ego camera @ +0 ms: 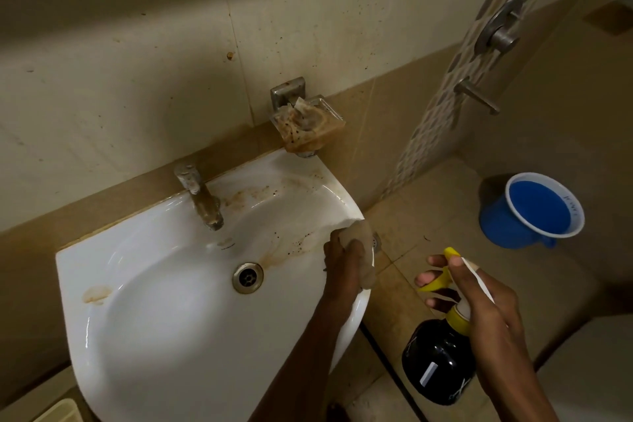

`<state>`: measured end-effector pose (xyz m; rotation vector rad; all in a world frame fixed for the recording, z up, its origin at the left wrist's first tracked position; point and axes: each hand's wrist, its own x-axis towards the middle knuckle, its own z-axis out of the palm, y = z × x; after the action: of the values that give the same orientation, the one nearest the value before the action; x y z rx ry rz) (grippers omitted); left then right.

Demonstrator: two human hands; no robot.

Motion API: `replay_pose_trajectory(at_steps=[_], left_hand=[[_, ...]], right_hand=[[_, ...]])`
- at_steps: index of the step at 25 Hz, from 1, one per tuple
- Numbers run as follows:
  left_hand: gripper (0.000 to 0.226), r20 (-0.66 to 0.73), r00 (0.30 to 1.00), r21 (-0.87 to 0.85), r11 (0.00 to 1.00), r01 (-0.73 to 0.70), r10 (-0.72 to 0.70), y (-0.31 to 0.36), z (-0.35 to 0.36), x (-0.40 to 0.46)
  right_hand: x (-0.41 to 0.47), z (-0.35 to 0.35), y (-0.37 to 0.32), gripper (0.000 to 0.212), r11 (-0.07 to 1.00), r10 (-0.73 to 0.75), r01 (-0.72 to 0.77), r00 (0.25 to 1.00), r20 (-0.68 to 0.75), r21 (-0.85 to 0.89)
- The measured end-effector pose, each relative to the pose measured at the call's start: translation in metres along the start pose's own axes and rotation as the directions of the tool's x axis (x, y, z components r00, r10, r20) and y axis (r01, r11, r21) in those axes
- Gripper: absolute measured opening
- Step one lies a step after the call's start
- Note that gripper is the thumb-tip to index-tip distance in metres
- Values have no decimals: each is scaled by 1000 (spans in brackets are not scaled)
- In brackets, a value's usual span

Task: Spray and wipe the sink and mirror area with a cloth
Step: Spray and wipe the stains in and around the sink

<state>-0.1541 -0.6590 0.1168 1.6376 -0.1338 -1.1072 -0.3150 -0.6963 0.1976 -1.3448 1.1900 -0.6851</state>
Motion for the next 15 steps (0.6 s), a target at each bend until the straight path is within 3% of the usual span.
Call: replay_pose_trajectory(at_steps=[2, 4, 7, 10, 15], left_hand=[[52, 57, 982, 141, 973, -185, 178, -1, 2, 1], [46, 151, 951, 323, 896, -304, 268, -5, 1, -4], [49, 282, 922, 568, 728, -384, 267, -14, -3, -15], [39, 362, 891, 686, 569, -455, 275, -28, -13, -32], [35, 370, 891, 842, 310, -441, 261, -43, -33, -76]], right_hand=[[-3, -4, 5, 34, 1000, 1, -1, 1000, -12, 2], [-8, -7, 7, 35, 1000, 9, -9, 1000, -15, 11], [-15, -9, 5, 35, 999, 22, -21, 1000, -20, 27], [-21, -9, 3, 35, 999, 21, -20, 1000, -23, 25], [-25, -5, -1, 38, 1000, 0, 0, 1000, -7, 29]])
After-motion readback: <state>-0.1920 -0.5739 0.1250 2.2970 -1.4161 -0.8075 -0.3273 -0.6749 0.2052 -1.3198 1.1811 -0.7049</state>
